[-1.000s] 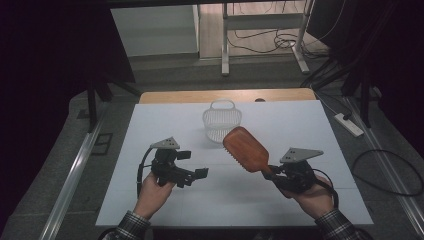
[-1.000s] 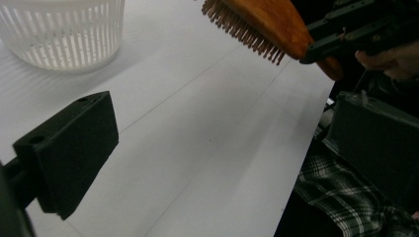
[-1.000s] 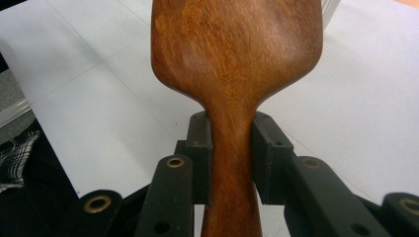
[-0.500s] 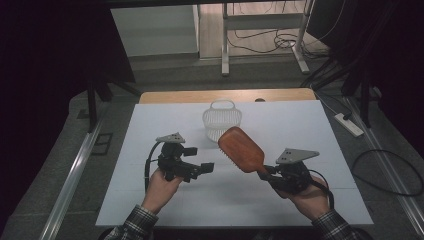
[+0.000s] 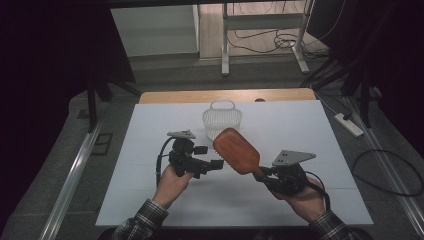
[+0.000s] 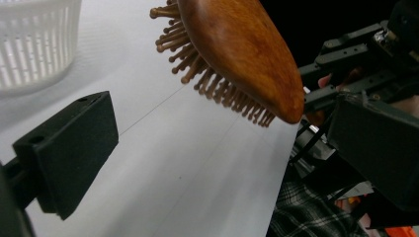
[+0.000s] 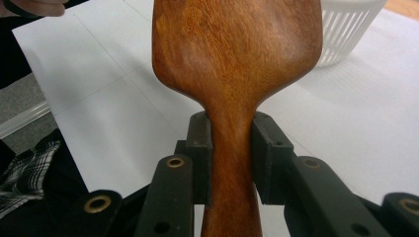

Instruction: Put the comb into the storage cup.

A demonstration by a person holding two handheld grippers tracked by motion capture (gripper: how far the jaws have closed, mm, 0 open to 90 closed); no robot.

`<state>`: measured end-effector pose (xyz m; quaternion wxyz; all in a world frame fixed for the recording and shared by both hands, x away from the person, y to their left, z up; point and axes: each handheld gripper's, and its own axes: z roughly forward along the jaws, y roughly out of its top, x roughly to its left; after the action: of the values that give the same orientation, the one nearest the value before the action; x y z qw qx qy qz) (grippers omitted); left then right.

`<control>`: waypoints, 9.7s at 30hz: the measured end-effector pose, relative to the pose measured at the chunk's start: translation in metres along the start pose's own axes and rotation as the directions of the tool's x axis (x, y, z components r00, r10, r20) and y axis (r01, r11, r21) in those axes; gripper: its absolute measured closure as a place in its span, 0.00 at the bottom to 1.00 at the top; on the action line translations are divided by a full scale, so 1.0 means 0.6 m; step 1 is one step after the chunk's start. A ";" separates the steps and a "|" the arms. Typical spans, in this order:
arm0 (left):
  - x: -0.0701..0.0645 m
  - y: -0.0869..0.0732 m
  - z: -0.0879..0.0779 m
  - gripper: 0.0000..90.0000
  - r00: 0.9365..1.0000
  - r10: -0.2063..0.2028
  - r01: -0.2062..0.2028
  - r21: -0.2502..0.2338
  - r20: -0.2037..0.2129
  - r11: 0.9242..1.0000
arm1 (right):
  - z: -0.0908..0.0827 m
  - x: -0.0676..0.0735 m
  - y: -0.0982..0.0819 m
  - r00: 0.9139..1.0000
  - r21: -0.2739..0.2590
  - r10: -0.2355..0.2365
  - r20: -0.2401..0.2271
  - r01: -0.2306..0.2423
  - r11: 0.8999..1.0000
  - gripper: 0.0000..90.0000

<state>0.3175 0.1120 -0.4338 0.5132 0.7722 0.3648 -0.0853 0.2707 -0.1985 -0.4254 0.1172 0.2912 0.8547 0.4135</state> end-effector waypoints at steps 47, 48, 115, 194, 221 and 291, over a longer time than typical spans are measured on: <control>0.012 0.027 0.046 0.40 0.966 -0.141 0.148 -0.020 0.219 0.989 | 0.002 0.012 0.001 0.999 -0.060 -0.027 -0.038 0.025 0.998 0.81; 0.013 0.026 0.046 0.40 0.963 -0.148 0.155 -0.016 0.227 0.988 | 0.003 0.012 0.001 0.999 -0.058 -0.029 -0.040 0.026 0.998 0.81; 0.023 0.079 -0.024 0.57 0.998 -0.063 0.063 -0.039 0.019 0.997 | -0.002 -0.036 -0.041 0.997 0.069 0.059 -0.057 -0.055 0.996 0.00; 0.087 0.214 -0.129 0.57 0.973 -0.127 0.093 -0.179 -0.193 0.979 | -0.142 -0.077 -0.147 0.965 0.081 0.213 0.151 -0.227 0.971 0.00; 0.134 0.225 -0.083 0.57 0.949 -0.183 0.124 -0.229 -0.257 0.965 | -0.138 -0.077 -0.148 0.963 0.101 0.211 0.169 -0.230 0.968 0.01; 0.185 0.139 0.025 0.56 0.914 -0.295 0.225 -0.257 -0.278 0.940 | -0.133 -0.075 -0.147 0.966 0.136 0.197 0.166 -0.221 0.966 0.04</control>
<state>0.4550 0.1346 -0.4361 0.5149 0.6585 0.5487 0.0108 0.2362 -0.3192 -0.4450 0.1147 0.4185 0.8370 0.3333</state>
